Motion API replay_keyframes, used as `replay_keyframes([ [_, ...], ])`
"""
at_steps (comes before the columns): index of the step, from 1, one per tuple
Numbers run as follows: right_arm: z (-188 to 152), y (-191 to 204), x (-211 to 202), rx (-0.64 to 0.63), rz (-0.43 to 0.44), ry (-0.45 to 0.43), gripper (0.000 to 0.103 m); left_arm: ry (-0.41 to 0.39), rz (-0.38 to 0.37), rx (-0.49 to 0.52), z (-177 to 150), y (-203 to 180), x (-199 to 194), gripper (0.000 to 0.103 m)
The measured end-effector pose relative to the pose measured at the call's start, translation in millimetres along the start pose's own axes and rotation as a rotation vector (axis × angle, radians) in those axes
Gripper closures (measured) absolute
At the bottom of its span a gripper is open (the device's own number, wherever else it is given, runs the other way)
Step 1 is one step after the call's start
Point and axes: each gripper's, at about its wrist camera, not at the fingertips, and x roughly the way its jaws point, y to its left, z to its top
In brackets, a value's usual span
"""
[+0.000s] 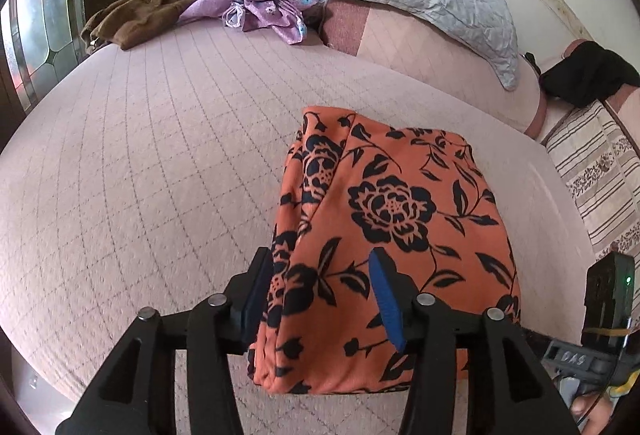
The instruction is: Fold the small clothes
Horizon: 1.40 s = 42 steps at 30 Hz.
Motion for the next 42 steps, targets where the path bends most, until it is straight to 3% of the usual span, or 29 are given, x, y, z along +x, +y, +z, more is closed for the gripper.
replay_keyframes([
  [1, 0, -3, -2, 0.012, 0.013, -0.003, 0.051, 0.006, -0.007, -0.007, -2, 1, 2, 0.041],
  [3, -2, -8, -6, 0.052, 0.057, -0.009, 0.033, 0.049, -0.034, -0.043, -10, 12, 12, 0.038],
  [6, 0, -13, -18, 0.080, 0.112, -0.045, 0.031, 0.145, -0.115, -0.137, -16, 34, 28, 0.038],
  [12, 30, -14, -25, 0.090, 0.150, -0.078, 0.031, 0.095, -0.307, -0.222, 3, 49, 22, 0.037],
  [14, 44, -16, -16, 0.104, 0.169, -0.071, 0.029, 0.118, -0.305, -0.219, 6, 48, 35, 0.032],
  [16, 57, -19, 2, 0.133, 0.166, -0.050, 0.029, 0.196, -0.250, -0.201, 4, 48, 63, 0.033],
  [18, 66, -26, 27, 0.168, 0.156, 0.000, 0.030, 0.178, -0.253, -0.180, 4, 45, 66, 0.035],
  [22, 72, -6, 38, 0.070, 0.099, 0.034, 0.047, 0.182, -0.272, -0.151, 6, 35, 64, 0.067],
  [25, 74, 7, 30, -0.003, 0.057, 0.029, 0.058, 0.135, -0.227, -0.103, 11, 20, 51, 0.073],
  [28, 79, 23, 10, -0.080, 0.042, -0.006, 0.063, 0.089, -0.242, -0.088, 20, 2, 38, 0.074],
  [32, 95, 33, -39, -0.162, 0.023, -0.099, 0.064, 0.018, -0.306, -0.057, 40, -34, 24, 0.074],
  [36, 120, 13, -89, -0.180, 0.027, -0.190, 0.064, -0.037, -0.344, -0.001, 64, -81, 32, 0.074],
  [38, 134, -7, -102, -0.169, 0.018, -0.230, 0.063, -0.025, -0.326, 0.008, 68, -94, 49, 0.065],
  [39, 139, -16, -102, -0.166, 0.018, -0.230, 0.058, -0.017, -0.295, 0.015, 68, -97, 63, 0.063],
  [40, 145, -30, -98, -0.142, 0.021, -0.214, 0.053, 0.018, -0.260, 0.013, 65, -94, 78, 0.050],
  [41, 150, -55, -88, -0.072, 0.001, -0.190, 0.039, 0.095, -0.212, 0.003, 59, -94, 100, 0.044],
  [42, 150, -71, -82, -0.024, -0.039, -0.183, 0.034, 0.195, -0.177, -0.016, 52, -91, 125, 0.044],
])
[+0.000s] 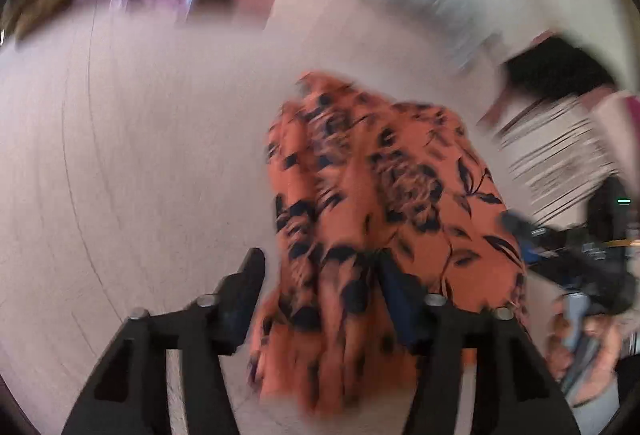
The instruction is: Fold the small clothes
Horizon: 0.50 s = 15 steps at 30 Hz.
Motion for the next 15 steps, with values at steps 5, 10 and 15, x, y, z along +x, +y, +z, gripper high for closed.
replay_keyframes([
  [5, -31, -40, 14, 0.068, -0.064, 0.052, 0.034, -0.028, -0.009, -0.010, -10, 14, -7, 0.039],
  [10, -32, -6, -18, -0.022, -0.103, -0.084, 0.034, -0.089, 0.023, 0.003, -16, 8, -28, 0.029],
  [15, -45, 28, -6, -0.128, -0.030, -0.028, 0.015, -0.020, 0.069, -0.044, -22, 17, -21, 0.028],
])
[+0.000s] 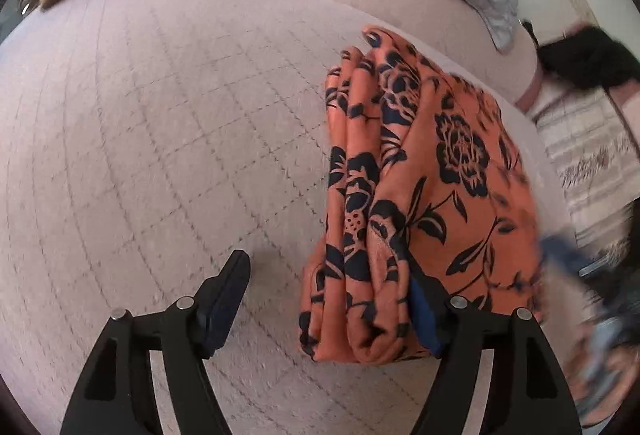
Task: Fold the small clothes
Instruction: 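Open both tools and withdraw them from the folded blouse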
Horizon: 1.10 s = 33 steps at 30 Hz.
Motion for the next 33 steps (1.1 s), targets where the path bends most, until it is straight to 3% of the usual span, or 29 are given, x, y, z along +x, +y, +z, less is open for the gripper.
replay_keyframes([
  [1, -5, -2, 24, 0.006, -0.014, 0.103, 0.015, -0.003, 0.000, 0.002, -2, -2, -3, 0.028],
  [2, -9, -3, 33, -0.001, -0.060, 0.127, 0.015, -0.013, 0.011, 0.016, -1, -4, -9, 0.029],
  [4, -7, 10, 23, -0.031, -0.083, 0.079, 0.015, -0.053, 0.039, 0.052, -6, -4, -28, 0.028],
  [8, -9, 35, -8, -0.046, -0.042, -0.031, 0.015, -0.071, 0.073, 0.054, -17, -4, -42, 0.028],
  [10, -17, 35, 4, -0.039, -0.051, 0.013, 0.014, -0.081, 0.077, 0.053, -25, -6, -49, 0.028],
  [12, -30, 27, 27, -0.022, -0.088, 0.113, 0.014, -0.083, 0.081, 0.061, -34, -6, -58, 0.028],
  [13, -34, 27, 26, -0.029, -0.112, 0.115, 0.014, -0.088, 0.084, 0.067, -36, -6, -64, 0.028],
  [17, -41, 52, -10, -0.063, -0.113, 0.022, 0.014, -0.149, 0.119, 0.076, -47, -10, -88, 0.024],
  [20, -60, 73, -45, -0.119, -0.172, -0.060, 0.014, -0.185, 0.150, 0.093, -60, -15, -103, 0.023],
  [24, -88, 76, -80, -0.136, -0.231, -0.099, 0.014, -0.239, 0.167, 0.126, -75, -27, -121, 0.023],
  [27, -103, 75, -106, -0.113, -0.266, -0.154, 0.014, -0.292, 0.183, 0.145, -84, -40, -138, 0.016],
  [33, -104, 83, -123, -0.159, -0.365, -0.158, 0.014, -0.300, 0.112, 0.148, -84, -62, -151, 0.010],
])
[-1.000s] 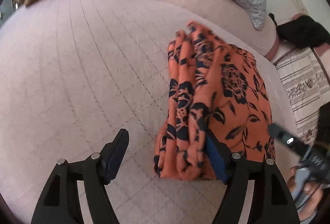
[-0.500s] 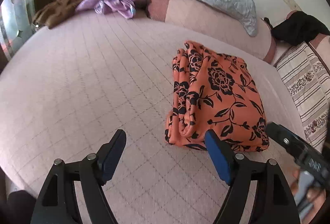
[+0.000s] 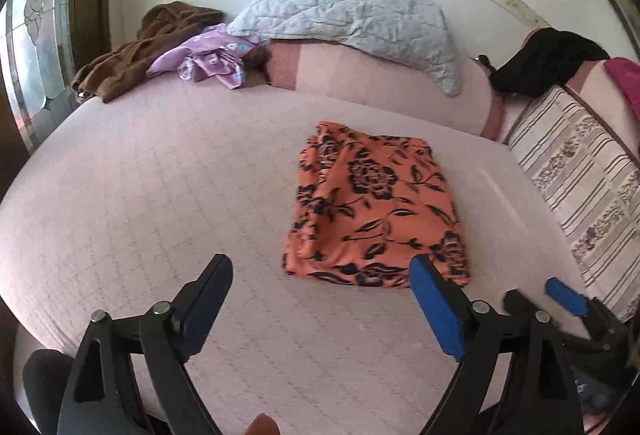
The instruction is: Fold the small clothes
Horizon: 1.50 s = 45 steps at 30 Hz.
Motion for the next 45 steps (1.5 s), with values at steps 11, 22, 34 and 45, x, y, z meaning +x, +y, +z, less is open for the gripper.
replay_keyframes([
  [11, 8, 6, 2, -0.033, -0.044, 0.028, 0.014, -0.021, 0.081, 0.081, 10, -21, -1, 0.001],
  [22, 20, 6, 0, -0.055, -0.046, 0.020, 0.014, -0.017, 0.145, 0.166, 9, -38, 4, 0.001],
  [34, 24, 6, 6, -0.054, -0.082, 0.030, 0.014, -0.017, 0.149, 0.119, 16, -30, 10, 0.001],
  [45, 35, 5, 17, -0.040, -0.095, 0.035, 0.014, -0.014, 0.135, 0.126, 22, -29, 20, 0.001],
])
